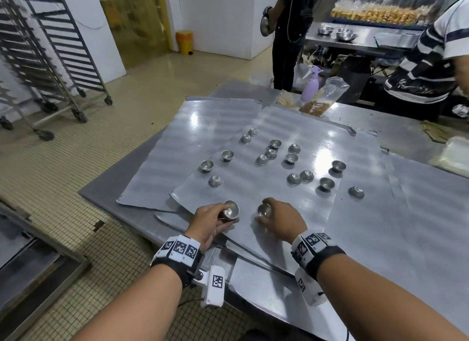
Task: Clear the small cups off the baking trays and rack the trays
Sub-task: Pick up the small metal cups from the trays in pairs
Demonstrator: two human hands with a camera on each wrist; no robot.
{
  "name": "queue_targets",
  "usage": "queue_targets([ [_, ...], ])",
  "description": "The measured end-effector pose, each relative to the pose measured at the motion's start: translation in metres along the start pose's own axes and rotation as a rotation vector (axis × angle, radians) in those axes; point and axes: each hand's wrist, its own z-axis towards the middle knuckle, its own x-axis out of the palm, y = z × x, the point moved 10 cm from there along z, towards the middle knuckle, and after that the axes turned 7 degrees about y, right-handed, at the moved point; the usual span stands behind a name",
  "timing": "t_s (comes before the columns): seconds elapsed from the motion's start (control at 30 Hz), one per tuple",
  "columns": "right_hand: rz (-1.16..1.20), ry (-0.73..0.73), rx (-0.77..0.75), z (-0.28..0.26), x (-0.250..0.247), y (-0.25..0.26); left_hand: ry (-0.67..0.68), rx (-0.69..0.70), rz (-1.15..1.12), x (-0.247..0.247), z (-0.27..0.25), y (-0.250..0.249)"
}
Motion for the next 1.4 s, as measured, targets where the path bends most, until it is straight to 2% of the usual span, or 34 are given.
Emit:
queue_targets([
  [0.1,0.15,-0.151,-0.03,-0.021,-0.021,0.002,0.018,-0.031,-0.058,0.014,-0.003,0.004],
  [0.2,0.186,-0.254,-0.111,-0.042,-0.034,0.015,0.022,-0.065,-0.104,0.03,-0.006,0.009],
  [0.37,0.106,-0.207,-0.109,-0.058,-0.028,0.021,0.123,-0.08,-0.062,0.079,-0.018,0.017],
  [0.67,0.152,-0.198,-0.045,-0.079,-0.046,-0.034,0.283,-0.084,0.05,0.14,-0.017,0.035],
  [0.8,0.254,-0.205,-0.01,-0.088,-0.059,-0.074,0.268,-0.095,0.019,0.16,-0.009,0.045],
  [0.93,0.242,-0.248,0.152,-0.09,-0.087,-0.152,0.212,-0.119,-0.021,0.187,-0.004,0.058],
  [1.1,0.163,-0.159,0.294,-0.072,-0.111,-0.238,0.151,-0.133,-0.033,0.222,0.0,0.074],
  [1.23,0.141,-0.103,0.301,-0.042,-0.123,-0.277,0.115,-0.138,-0.033,0.233,0.0,0.084],
  [1.4,0.134,-0.037,0.253,0.006,-0.123,-0.289,0.04,-0.11,-0.048,0.224,-0.002,0.085],
])
